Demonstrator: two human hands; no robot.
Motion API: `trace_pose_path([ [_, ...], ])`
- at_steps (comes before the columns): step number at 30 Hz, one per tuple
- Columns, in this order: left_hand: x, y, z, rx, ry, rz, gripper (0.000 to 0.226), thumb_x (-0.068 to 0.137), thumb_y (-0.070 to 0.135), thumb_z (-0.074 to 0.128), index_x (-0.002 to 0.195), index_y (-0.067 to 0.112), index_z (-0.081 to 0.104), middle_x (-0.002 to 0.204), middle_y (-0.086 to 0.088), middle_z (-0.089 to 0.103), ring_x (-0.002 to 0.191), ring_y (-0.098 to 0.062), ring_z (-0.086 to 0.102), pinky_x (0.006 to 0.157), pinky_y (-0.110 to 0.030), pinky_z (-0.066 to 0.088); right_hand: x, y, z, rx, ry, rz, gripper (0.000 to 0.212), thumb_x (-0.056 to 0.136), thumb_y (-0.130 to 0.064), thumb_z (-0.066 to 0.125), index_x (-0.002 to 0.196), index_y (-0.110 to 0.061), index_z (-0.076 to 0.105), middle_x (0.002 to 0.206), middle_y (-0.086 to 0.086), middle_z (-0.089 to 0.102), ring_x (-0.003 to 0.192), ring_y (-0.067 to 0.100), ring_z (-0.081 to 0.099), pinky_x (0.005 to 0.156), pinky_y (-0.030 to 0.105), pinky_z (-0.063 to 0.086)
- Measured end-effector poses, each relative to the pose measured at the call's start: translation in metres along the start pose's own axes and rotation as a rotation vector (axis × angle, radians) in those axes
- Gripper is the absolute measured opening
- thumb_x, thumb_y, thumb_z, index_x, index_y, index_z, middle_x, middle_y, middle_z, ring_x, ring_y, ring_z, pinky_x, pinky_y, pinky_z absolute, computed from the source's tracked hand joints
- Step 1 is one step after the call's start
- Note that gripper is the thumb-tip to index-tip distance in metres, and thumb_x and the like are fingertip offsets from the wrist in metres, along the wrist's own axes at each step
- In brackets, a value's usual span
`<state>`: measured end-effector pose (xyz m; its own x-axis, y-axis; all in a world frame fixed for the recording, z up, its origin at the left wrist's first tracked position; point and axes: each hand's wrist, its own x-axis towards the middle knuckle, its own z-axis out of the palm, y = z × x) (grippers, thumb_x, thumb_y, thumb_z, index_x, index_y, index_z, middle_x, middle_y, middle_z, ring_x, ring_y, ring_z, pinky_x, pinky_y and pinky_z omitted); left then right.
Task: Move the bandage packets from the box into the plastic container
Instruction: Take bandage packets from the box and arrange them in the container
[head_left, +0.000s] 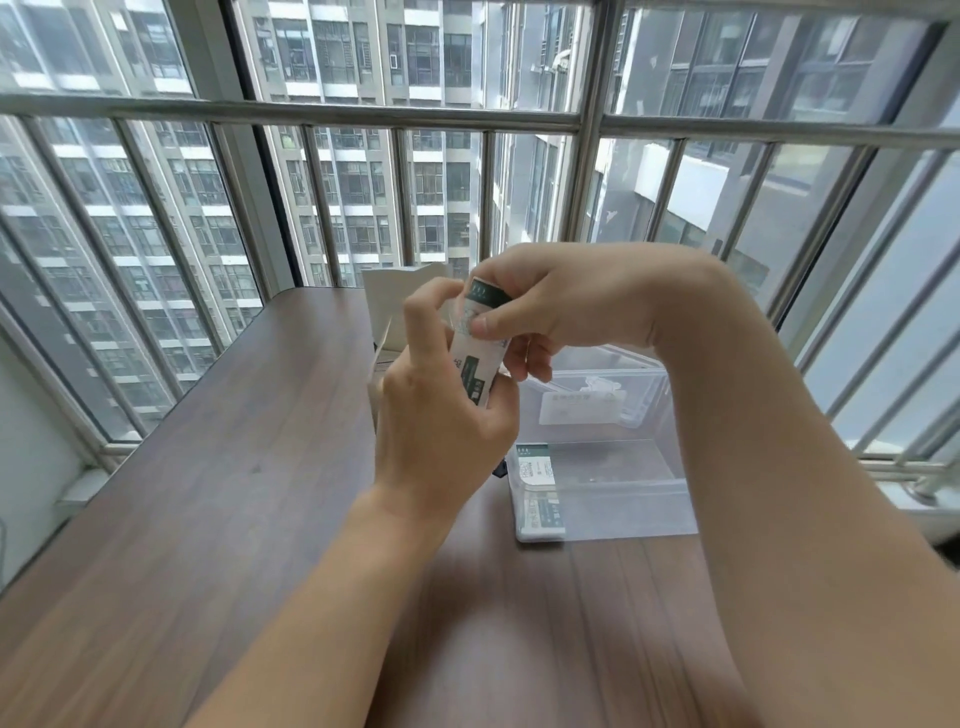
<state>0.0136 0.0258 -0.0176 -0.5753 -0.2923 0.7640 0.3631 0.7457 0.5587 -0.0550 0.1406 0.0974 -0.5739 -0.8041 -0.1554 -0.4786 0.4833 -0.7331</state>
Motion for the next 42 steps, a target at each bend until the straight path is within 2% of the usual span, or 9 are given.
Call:
trace_pose_path([
  [3,-0.001,0.000,-0.001,-0.061,-0.042,0.029,0.066,0.075,0.006,0.077,0.131,0.006,0.043,0.072,0.017,0.054,0.057,0.001,0.057,0.052,-0.008,0.040,0.002,0.006,0.000,0.038,-0.020,-0.002,0.013,0.104,-0.008,0.053,0.106,0.003,0.058,0.088,0.014,0.071,0.073,0.024,0.063,0.061,0.030,0.052],
  [8,0.001,-0.002,-0.004,-0.146,-0.122,0.135,0.075,0.073,0.015,0.084,0.134,0.005,0.042,0.073,-0.001,0.063,0.053,-0.014,0.062,0.046,-0.035,0.051,-0.005,0.018,-0.012,0.142,-0.044,-0.026,0.011,0.102,-0.005,0.055,0.106,0.004,0.059,0.085,0.012,0.069,0.069,0.021,0.062,0.059,0.029,0.051],
  [11,0.001,0.002,-0.005,-0.187,-0.122,0.159,0.074,0.077,0.030,0.086,0.131,0.001,0.043,0.070,0.010,0.060,0.054,-0.008,0.062,0.047,-0.021,0.049,-0.011,0.023,-0.017,0.224,-0.094,-0.045,0.008,0.102,-0.004,0.055,0.105,0.002,0.059,0.085,0.011,0.069,0.068,0.020,0.062,0.059,0.027,0.052],
  [13,0.001,0.006,-0.006,-0.247,-0.078,0.135,0.069,0.088,0.051,0.069,0.128,0.001,0.044,0.066,0.012,0.056,0.051,-0.004,0.057,0.048,-0.010,0.039,-0.011,0.024,-0.016,0.241,-0.134,-0.058,0.014,0.102,-0.005,0.054,0.113,0.005,0.058,0.092,0.016,0.068,0.071,0.022,0.062,0.061,0.029,0.053],
  [16,-0.001,0.004,-0.004,-0.318,-0.005,0.118,0.069,0.097,0.067,0.038,0.126,0.005,0.044,0.059,0.006,0.049,0.045,-0.008,0.044,0.048,-0.015,0.030,-0.008,0.023,-0.013,0.259,-0.154,-0.069,0.016,0.103,-0.003,0.052,0.115,0.004,0.058,0.090,0.016,0.065,0.072,0.024,0.061,0.062,0.031,0.053],
  [21,-0.005,-0.002,0.001,-0.305,0.021,0.119,0.064,0.098,0.069,0.034,0.124,0.012,0.042,0.058,-0.002,0.044,0.048,-0.008,0.037,0.050,-0.019,0.028,-0.009,0.022,-0.014,0.244,-0.148,-0.054,0.009,0.102,0.000,0.051,0.100,0.000,0.059,0.080,0.011,0.067,0.070,0.025,0.061,0.060,0.030,0.053],
  [26,-0.003,-0.006,-0.003,-0.236,0.013,0.142,0.073,0.099,0.067,0.029,0.115,0.001,0.056,0.068,-0.006,0.049,0.056,-0.011,0.043,0.056,-0.022,0.033,-0.031,0.035,-0.041,0.190,0.045,0.040,0.006,0.101,0.000,0.054,0.096,0.001,0.057,0.082,0.013,0.073,0.070,0.023,0.064,0.061,0.028,0.054],
  [31,-0.003,-0.010,0.001,-0.184,0.015,0.142,0.072,0.102,0.062,0.024,0.106,0.001,0.062,0.066,-0.005,0.053,0.070,-0.008,0.046,0.070,-0.017,0.037,-0.022,0.057,-0.020,-0.009,-0.054,0.222,0.007,0.097,-0.003,0.062,0.103,0.001,0.063,0.085,0.012,0.072,0.075,0.022,0.068,0.067,0.029,0.057],
  [42,-0.003,-0.018,0.003,-0.154,-0.009,0.092,0.065,0.101,0.063,0.029,0.108,0.007,0.061,0.068,-0.004,0.054,0.058,-0.017,0.050,0.059,-0.023,0.037,0.001,0.076,0.033,0.042,-0.186,0.417,0.014,0.096,-0.001,0.062,0.108,0.006,0.062,0.090,0.016,0.060,0.077,0.023,0.060,0.064,0.023,0.056],
])
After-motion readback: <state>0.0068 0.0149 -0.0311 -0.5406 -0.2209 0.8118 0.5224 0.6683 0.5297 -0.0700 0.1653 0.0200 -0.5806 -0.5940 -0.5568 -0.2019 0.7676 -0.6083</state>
